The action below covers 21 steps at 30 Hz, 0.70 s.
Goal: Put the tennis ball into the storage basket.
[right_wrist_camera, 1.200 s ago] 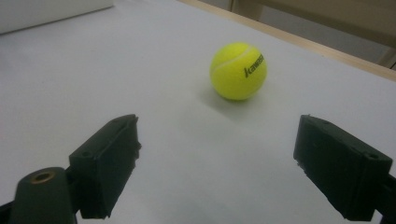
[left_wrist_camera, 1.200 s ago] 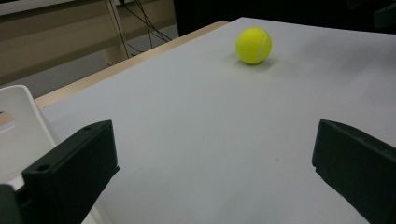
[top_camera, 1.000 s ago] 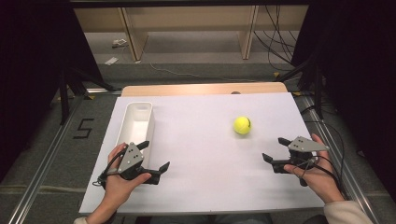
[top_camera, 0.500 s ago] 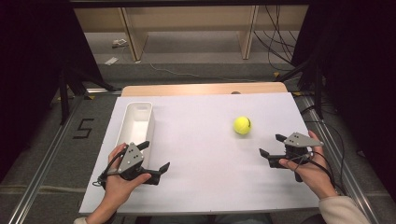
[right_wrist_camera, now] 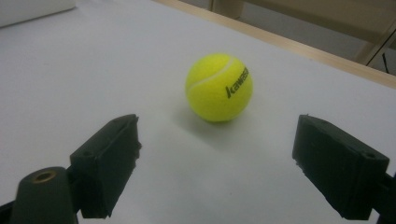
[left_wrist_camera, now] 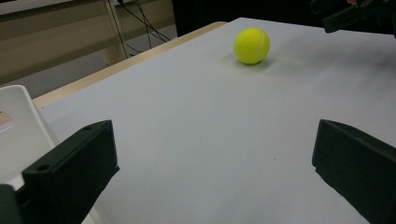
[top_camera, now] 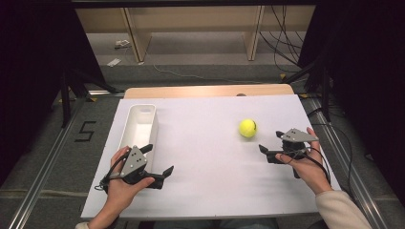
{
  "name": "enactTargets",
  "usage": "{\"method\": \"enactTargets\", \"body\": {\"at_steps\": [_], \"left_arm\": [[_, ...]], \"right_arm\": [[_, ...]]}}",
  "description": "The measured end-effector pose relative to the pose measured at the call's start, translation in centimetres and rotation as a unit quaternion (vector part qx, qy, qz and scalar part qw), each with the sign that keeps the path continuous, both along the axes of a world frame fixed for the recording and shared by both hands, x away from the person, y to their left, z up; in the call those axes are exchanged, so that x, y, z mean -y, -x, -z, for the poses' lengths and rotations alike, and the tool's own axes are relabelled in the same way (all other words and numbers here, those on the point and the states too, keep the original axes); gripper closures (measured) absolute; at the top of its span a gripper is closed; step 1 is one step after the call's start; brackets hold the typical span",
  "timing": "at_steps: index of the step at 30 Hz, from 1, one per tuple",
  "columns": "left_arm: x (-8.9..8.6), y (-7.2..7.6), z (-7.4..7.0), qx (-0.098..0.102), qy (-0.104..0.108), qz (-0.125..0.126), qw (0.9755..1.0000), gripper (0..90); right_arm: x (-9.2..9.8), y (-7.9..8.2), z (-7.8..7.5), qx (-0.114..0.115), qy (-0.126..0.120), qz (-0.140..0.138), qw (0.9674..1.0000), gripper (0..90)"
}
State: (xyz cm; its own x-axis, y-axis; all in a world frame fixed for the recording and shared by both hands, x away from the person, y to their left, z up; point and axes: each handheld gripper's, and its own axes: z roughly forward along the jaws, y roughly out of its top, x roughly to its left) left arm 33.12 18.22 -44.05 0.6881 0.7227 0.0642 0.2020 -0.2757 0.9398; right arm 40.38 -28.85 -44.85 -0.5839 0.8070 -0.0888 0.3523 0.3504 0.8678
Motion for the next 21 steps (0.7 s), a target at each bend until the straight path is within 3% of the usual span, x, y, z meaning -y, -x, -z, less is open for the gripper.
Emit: {"method": "enactTargets", "body": {"at_steps": [21], "left_arm": [[0.0, 0.1, -0.1, 0.003, -0.003, 0.002, 1.0, 0.0]], "right_arm": [[-3.2, -3.8, 0.8, -0.011, 0.021, -0.004, 0.9997, 15.5]]}}
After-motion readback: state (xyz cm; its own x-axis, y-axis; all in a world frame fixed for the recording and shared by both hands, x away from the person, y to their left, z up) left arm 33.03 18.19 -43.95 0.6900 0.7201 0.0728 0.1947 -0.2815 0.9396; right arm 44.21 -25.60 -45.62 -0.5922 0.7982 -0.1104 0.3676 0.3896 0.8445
